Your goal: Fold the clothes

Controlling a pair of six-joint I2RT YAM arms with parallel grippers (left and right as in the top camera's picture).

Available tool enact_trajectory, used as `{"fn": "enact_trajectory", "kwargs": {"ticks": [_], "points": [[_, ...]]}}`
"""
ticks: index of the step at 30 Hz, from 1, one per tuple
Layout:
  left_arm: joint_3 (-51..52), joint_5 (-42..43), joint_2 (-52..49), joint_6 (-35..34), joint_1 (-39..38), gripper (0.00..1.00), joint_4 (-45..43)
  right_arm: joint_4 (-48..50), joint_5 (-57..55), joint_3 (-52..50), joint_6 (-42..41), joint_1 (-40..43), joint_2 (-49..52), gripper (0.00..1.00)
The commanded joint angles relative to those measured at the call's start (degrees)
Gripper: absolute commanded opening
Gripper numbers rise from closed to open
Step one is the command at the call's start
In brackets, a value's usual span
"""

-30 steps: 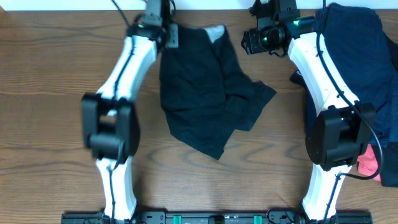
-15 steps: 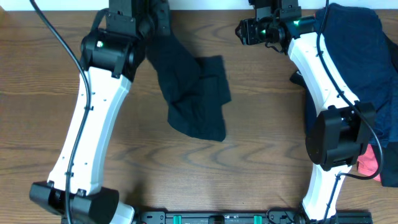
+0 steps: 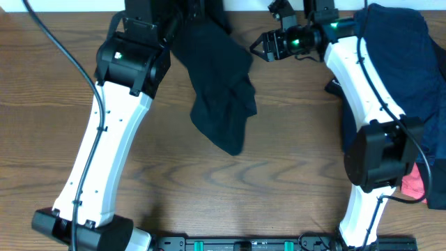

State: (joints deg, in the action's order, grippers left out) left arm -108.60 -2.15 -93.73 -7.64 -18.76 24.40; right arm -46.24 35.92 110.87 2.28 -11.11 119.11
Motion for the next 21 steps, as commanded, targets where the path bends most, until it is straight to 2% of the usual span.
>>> {"fn": "enact_trajectory", "kwargs": {"ticks": [1, 5, 9, 17, 21], "points": [[-1.16, -0.87, 7.72, -0.83, 0.02, 0.06, -3.91, -1.16, 2.23, 0.44, 2.58, 2.49, -6.16, 0.66], [-1.16, -0.87, 12.55, -0.81, 0.02, 0.06, -3.63, -1.99, 2.34, 0.44, 2.56, 3.54, -7.93, 0.67], [-1.16, 0.66, 15.74, -0.81, 0.02, 0.06, 1.4, -0.66, 4.22, 0.44, 2.73, 3.61, -8.13, 0.68], [-1.14, 6.27, 15.78, -0.81, 0.02, 0.06, 8.57, 6.82, 14.38, 0.44, 2.93, 1.64, -8.11, 0.72], [-1.14, 8.92, 15.23, -0.81, 0.02, 0.06, 9.73, 7.74, 18.27, 0.42, 5.77, -1.09, -8.09, 0.75]]}}
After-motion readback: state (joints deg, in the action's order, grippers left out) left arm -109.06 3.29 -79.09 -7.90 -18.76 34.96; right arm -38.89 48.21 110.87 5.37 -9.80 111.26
